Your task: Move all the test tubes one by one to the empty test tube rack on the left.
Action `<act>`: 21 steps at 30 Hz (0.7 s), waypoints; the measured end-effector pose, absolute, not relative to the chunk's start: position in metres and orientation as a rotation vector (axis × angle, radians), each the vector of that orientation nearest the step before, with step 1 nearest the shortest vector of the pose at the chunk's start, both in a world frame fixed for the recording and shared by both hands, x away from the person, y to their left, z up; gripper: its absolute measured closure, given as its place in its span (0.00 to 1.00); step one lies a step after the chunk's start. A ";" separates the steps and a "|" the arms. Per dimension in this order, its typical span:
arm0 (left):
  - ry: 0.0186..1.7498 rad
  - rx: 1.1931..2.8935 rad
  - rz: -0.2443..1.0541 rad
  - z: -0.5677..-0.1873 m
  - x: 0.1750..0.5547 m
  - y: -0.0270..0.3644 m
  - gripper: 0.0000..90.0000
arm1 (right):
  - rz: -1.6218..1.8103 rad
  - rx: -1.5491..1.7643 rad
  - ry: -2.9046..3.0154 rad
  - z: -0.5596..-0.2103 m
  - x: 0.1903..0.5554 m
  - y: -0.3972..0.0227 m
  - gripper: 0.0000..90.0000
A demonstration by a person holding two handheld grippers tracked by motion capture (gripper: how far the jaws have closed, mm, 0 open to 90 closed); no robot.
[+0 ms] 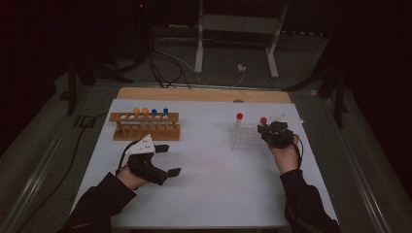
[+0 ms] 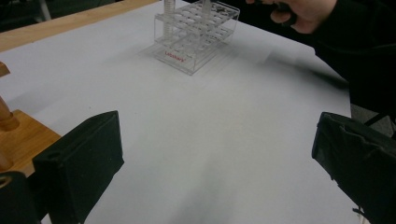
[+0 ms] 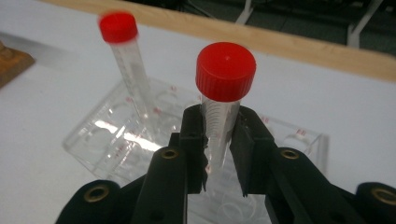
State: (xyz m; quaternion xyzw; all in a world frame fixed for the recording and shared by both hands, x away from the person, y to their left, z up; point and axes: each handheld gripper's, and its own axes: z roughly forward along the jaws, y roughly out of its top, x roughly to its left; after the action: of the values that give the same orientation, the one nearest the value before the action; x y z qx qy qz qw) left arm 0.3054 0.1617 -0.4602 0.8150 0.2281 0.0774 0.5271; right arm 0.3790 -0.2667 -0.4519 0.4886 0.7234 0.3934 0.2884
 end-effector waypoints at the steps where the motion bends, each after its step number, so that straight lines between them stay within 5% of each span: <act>1: 0.545 1.947 0.185 -0.459 0.305 0.162 0.03 | 1.050 1.290 1.923 -0.447 0.377 -0.266 0.84; 12: 0.521 1.931 0.174 -0.445 0.308 0.156 0.03 | 1.144 1.145 1.928 -0.406 0.349 -0.253 0.84; 21: 0.495 1.924 0.165 -0.435 0.314 0.144 0.03 | 1.206 1.024 2.084 -0.415 0.325 -0.215 0.84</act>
State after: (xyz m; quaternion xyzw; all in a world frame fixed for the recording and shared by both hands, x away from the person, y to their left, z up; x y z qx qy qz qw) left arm 0.3142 0.1442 -0.4346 0.8105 0.2085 0.0695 0.5430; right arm 0.3255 -0.2153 -0.4148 0.3779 0.7692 0.4452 0.2594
